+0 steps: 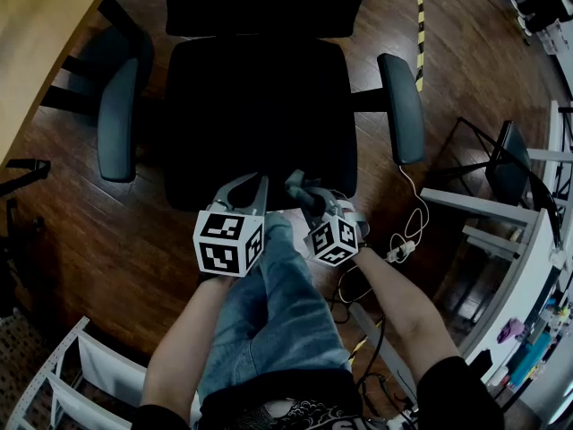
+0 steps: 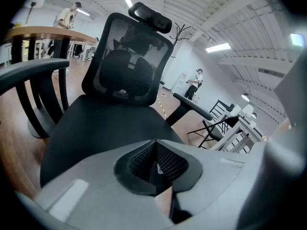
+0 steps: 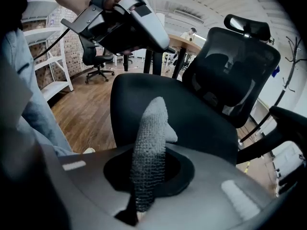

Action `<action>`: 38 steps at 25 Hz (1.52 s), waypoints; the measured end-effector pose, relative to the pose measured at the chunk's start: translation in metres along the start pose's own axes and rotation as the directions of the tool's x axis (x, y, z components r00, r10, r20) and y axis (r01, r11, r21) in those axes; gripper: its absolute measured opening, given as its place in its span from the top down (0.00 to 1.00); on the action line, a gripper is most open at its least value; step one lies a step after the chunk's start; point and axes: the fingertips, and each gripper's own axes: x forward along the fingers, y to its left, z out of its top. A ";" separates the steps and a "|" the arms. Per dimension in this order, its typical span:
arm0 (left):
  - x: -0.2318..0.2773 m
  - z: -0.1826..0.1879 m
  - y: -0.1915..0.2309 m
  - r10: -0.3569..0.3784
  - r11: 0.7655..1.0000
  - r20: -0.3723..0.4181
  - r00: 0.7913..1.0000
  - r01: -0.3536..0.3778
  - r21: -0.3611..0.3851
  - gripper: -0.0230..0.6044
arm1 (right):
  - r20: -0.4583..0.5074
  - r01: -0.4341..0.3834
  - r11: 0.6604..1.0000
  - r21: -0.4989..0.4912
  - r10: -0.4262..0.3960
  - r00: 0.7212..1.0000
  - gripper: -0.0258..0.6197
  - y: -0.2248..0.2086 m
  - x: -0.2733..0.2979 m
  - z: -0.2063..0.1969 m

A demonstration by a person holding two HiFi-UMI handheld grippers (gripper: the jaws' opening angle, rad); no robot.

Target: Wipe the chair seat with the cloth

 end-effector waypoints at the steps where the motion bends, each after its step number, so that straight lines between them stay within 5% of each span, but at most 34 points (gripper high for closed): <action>1: 0.002 0.001 -0.001 -0.001 1.000 0.003 1.000 0.001 -0.001 0.96 | 0.007 0.000 1.000 -0.001 0.000 1.000 0.94 -0.002 -0.001 0.001; 7: 0.014 0.015 -0.007 -0.028 0.999 -0.001 1.000 0.028 0.040 0.96 | 0.067 0.034 0.999 0.038 -0.036 0.997 0.94 -0.043 -0.007 0.027; 19: 0.045 0.049 0.012 -0.018 1.000 -0.019 1.000 0.018 0.001 0.96 | 0.016 0.260 0.947 0.189 -0.267 0.963 0.94 -0.239 0.047 0.089; 30: 0.101 0.103 0.038 -0.014 0.998 -0.008 1.000 0.013 -0.060 0.96 | -0.176 0.324 0.927 0.187 -0.293 0.940 0.94 -0.343 0.106 0.058; 38: 0.123 0.116 0.054 -0.006 0.996 -0.024 1.000 0.004 -0.091 0.96 | -0.269 0.319 0.935 0.152 -0.272 0.924 0.94 -0.375 0.124 0.030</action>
